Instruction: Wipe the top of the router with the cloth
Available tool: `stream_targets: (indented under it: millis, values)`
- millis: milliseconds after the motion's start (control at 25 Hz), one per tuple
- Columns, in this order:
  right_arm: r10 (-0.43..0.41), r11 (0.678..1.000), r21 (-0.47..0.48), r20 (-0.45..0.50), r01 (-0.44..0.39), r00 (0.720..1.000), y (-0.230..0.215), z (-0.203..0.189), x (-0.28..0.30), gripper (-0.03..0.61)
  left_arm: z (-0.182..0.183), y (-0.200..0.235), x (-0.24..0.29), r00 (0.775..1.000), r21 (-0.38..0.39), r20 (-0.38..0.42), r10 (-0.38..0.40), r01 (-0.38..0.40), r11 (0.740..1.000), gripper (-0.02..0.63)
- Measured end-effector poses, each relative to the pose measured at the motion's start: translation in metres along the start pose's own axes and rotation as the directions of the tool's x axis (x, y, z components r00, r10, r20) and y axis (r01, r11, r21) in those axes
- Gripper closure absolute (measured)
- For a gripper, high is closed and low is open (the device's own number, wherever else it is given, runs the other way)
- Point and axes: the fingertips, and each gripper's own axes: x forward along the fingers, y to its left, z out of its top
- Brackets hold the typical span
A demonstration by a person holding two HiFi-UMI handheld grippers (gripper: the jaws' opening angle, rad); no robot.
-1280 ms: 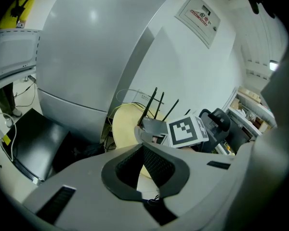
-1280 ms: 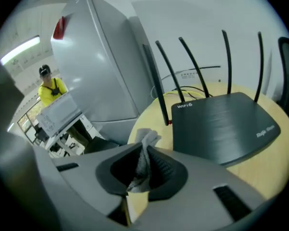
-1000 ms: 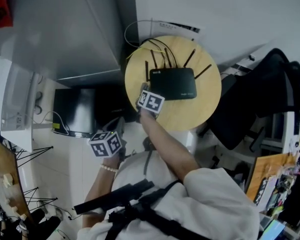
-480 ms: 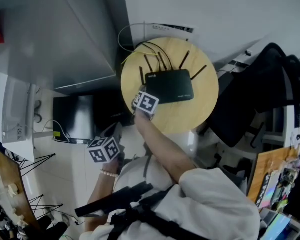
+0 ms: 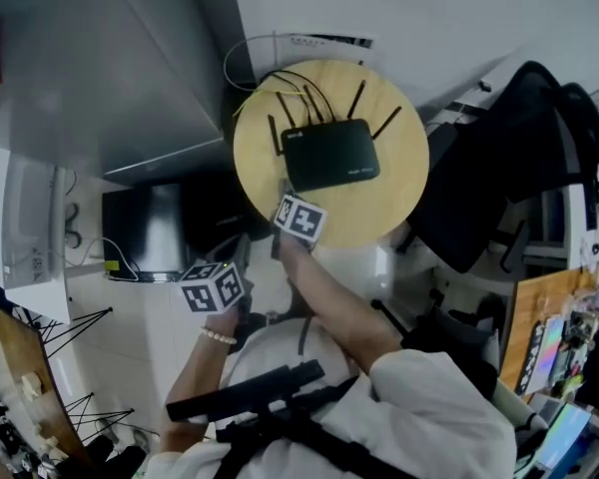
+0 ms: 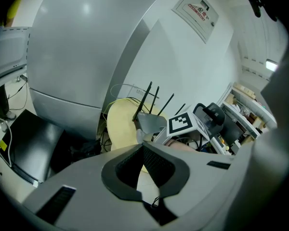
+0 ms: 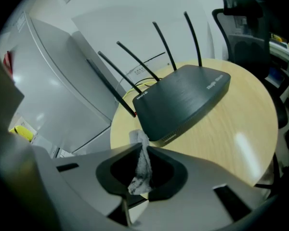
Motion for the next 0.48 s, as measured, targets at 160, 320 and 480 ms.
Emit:
stream_targets:
  millis: [160, 320, 480]
  values:
    - [0.105, 0.994, 0.020, 0.020, -0.105, 0.994, 0.002, -0.003, -0.017, 0.537, -0.012, -0.008, -0.014, 1.000, 0.029, 0.008, -0.021, 0.021, 0.999, 0.618]
    - [0.213, 0.977, 0.011, 0.106, -0.215, 0.971, 0.009, 0.009, -0.075, 0.540, -0.014, -0.010, -0.041, 0.997, 0.058, 0.057, -0.055, 0.051, 0.997, 0.618]
    - [0.292, 0.956, -0.077, 0.179, -0.283, 0.939, 0.017, 0.000, -0.143, 0.540, -0.013, -0.007, -0.084, 0.987, 0.084, 0.139, -0.076, 0.064, 0.994, 0.618]
